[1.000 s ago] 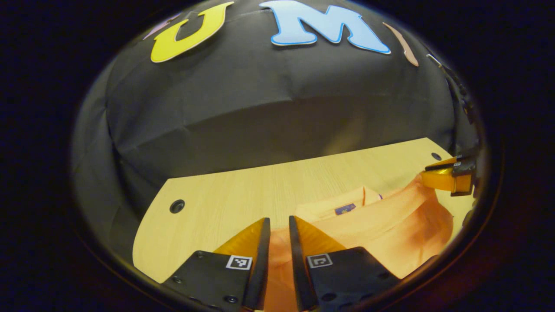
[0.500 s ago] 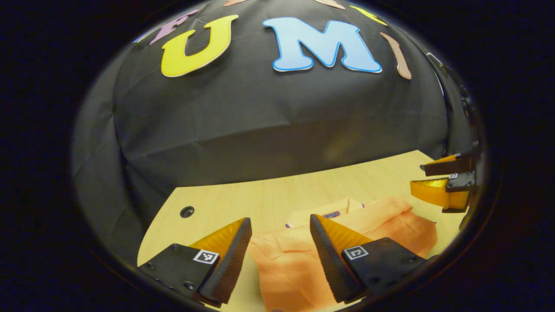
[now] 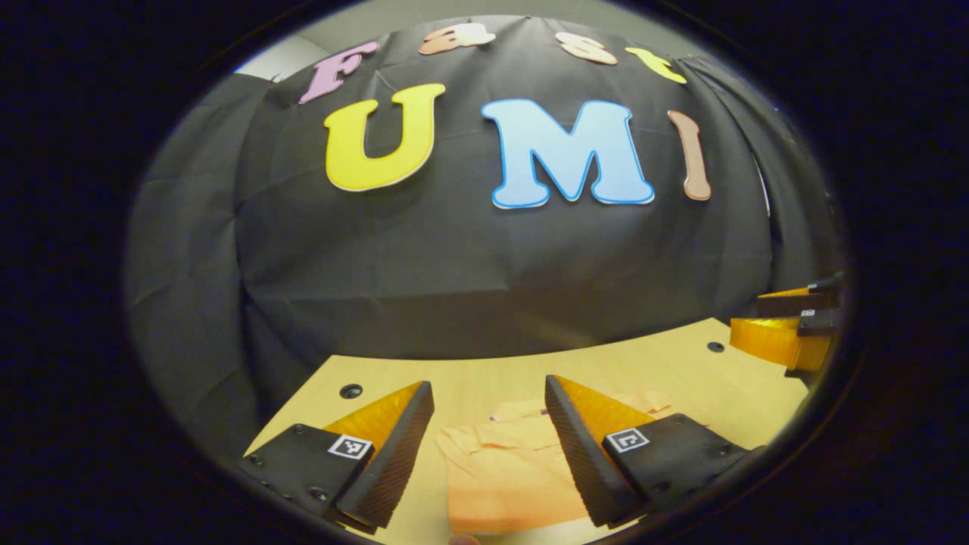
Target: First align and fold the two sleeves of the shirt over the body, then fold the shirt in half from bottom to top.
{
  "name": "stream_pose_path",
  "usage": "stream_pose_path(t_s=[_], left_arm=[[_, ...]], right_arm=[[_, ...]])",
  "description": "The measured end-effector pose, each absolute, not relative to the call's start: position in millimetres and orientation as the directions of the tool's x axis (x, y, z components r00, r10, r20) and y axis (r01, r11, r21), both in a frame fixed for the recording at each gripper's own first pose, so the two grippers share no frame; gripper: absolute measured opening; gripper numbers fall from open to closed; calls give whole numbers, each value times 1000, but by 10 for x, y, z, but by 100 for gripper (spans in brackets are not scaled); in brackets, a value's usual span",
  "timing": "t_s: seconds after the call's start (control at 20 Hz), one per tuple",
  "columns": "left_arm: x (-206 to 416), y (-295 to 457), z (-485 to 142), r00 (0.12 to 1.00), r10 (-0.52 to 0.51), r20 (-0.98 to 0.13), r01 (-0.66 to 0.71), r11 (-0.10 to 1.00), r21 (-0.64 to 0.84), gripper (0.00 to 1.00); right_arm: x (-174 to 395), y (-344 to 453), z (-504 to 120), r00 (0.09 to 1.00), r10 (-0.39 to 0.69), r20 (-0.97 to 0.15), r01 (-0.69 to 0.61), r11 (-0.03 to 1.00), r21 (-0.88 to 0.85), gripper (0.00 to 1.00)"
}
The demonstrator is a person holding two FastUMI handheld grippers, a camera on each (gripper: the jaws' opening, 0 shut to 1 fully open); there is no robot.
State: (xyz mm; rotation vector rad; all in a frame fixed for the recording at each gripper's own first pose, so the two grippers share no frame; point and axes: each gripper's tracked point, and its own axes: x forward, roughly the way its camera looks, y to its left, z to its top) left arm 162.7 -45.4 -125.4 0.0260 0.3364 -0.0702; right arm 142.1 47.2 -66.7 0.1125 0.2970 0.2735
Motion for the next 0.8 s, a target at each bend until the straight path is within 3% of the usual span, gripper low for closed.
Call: stream_pose_path(t_s=[0.25,0.3,0.45,0.7,0.75,0.8], left_arm=[[1123,-514,-719,976,-47,-214,44,999,-18,100],[1024,-512,-639,980,-40,-193,36,999,-25,92],[773,-471,-412,991,-19,-134,14,999,-33,99],[478,-444,-180,997,-24,-71,21,999,-46,100],[471,-424,-128,998,-26,-51,23,999,-48,96],[449,-421,-111,999,-30,-40,28,999,-47,99]], right_arm=[[1018,206,-294,947,272,-172,-248,958,146,95],[941,168,-240,952,266,-153,-247,960,129,95],[699,137,-165,956,264,-124,-253,962,99,95],[390,156,-96,964,249,-90,-244,967,68,95],[356,155,-70,967,240,-85,-235,970,64,95],[312,166,-46,969,233,-83,-228,972,64,95]])
